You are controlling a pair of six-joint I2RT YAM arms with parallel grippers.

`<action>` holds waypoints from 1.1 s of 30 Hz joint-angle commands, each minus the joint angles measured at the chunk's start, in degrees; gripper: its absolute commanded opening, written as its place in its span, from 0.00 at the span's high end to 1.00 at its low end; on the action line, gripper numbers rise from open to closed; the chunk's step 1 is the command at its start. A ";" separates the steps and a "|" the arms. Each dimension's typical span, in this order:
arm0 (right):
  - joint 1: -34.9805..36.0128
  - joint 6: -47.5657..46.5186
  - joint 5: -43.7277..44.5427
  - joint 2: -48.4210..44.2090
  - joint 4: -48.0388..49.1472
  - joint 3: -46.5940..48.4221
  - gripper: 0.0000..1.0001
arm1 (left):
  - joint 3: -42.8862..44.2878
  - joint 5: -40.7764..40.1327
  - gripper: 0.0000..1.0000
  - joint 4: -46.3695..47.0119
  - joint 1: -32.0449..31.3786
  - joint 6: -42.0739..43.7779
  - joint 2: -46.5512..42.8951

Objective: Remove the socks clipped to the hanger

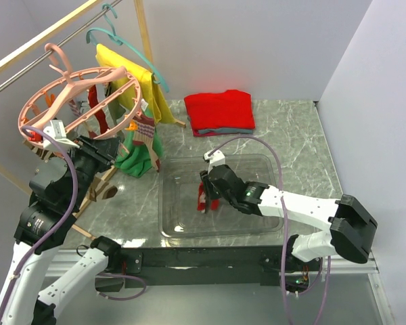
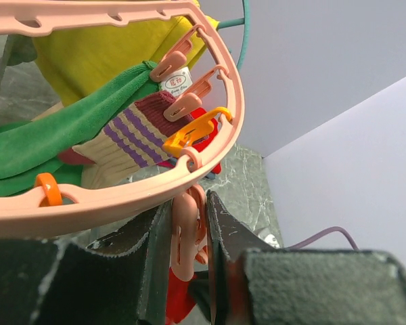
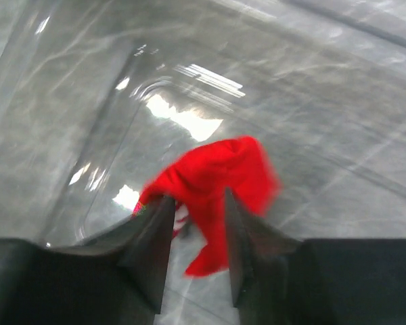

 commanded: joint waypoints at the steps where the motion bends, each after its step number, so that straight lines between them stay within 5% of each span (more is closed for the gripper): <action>1: -1.37 0.91 -9.44 0.22 1.73 0.56 0.49 | 1.05 2.13 0.91 2.96 -0.08 1.38 0.05; 2: -1.55 0.73 -9.79 0.04 1.91 1.00 0.36 | 1.05 2.05 0.91 2.96 -0.08 1.38 -0.12; 5: -1.55 -0.84 -10.06 0.21 2.09 3.71 0.20 | 1.05 2.22 0.90 2.61 -0.08 1.38 -0.48; 12: -2.08 -8.05 -14.36 3.37 14.43 11.63 0.07 | 0.96 1.96 0.89 1.65 -0.08 1.47 -1.27; 23: -4.01 -13.50 -28.24 15.92 46.27 15.58 0.07 | 1.84 2.31 0.89 0.76 -0.08 1.73 -1.27; 33: -4.01 -16.58 -27.81 26.49 45.77 26.75 0.18 | 2.80 3.71 0.89 0.41 -0.08 1.38 -0.83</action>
